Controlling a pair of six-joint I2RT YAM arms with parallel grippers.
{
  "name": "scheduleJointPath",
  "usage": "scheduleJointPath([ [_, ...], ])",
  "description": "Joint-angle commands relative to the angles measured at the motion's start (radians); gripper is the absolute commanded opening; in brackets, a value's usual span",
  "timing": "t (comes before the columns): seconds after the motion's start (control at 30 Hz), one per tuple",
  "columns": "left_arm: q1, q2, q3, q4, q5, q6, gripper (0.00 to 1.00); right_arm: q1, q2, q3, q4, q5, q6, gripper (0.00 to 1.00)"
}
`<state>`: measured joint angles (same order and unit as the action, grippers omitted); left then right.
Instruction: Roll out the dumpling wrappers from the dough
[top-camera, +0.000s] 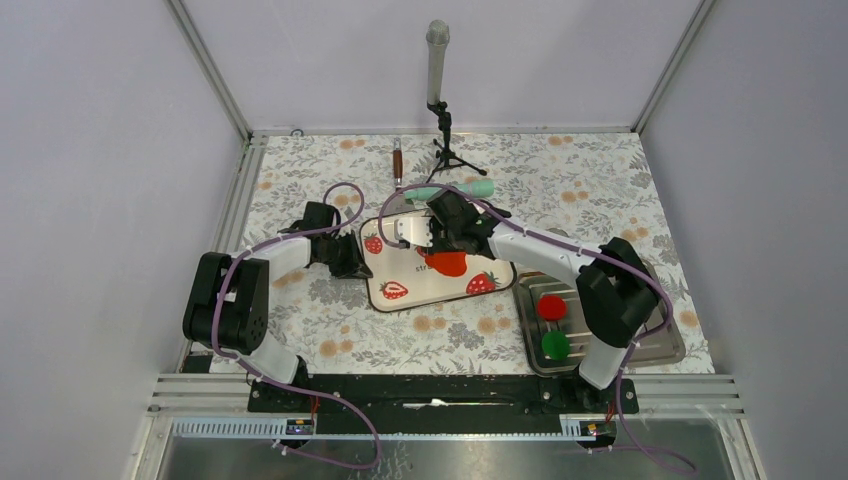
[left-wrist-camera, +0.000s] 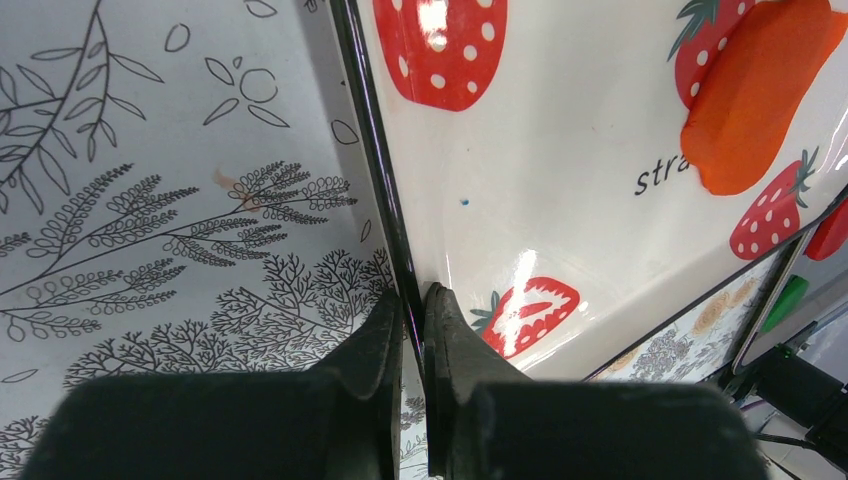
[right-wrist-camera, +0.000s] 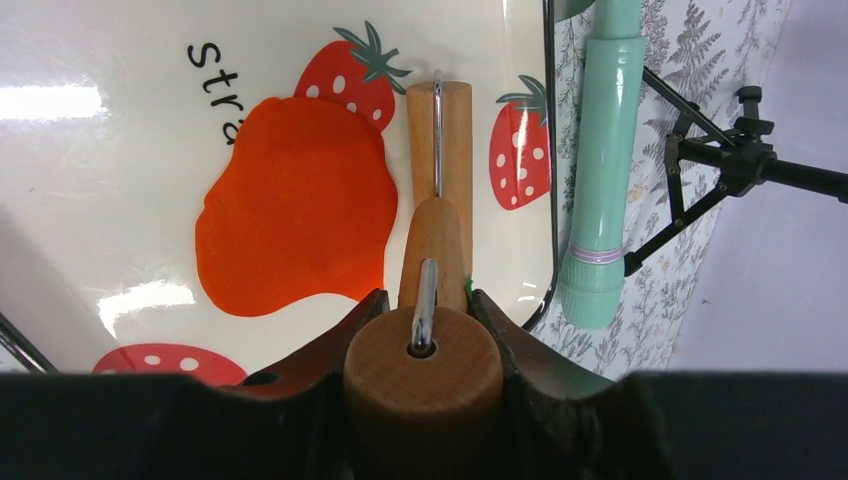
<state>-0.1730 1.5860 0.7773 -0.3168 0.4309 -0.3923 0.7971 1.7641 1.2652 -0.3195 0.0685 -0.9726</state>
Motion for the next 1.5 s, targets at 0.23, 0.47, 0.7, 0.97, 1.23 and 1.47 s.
scheduleJointPath([
  [0.23,-0.033,-0.033,-0.029,-0.084,0.037,0.134,0.0,0.013,-0.212,0.03,-0.265,-0.165,0.113,0.0],
  [0.47,-0.033,-0.049,-0.035,-0.117,0.003,0.162,0.0,0.088,-0.308,-0.09,-0.276,-0.158,0.139,0.0],
  [0.7,-0.033,-0.049,-0.037,-0.113,-0.001,0.162,0.0,0.133,-0.32,-0.139,-0.278,-0.14,0.159,0.0],
  [0.97,-0.033,-0.04,-0.038,-0.106,0.008,0.164,0.0,0.14,-0.236,-0.196,-0.229,-0.127,0.1,0.0],
  [1.23,-0.033,-0.04,-0.039,-0.104,0.018,0.17,0.0,0.134,-0.17,-0.27,-0.148,-0.113,0.085,0.0],
  [1.47,-0.033,-0.036,-0.038,-0.102,0.025,0.171,0.0,0.116,-0.104,-0.249,-0.103,-0.096,0.087,0.0],
])
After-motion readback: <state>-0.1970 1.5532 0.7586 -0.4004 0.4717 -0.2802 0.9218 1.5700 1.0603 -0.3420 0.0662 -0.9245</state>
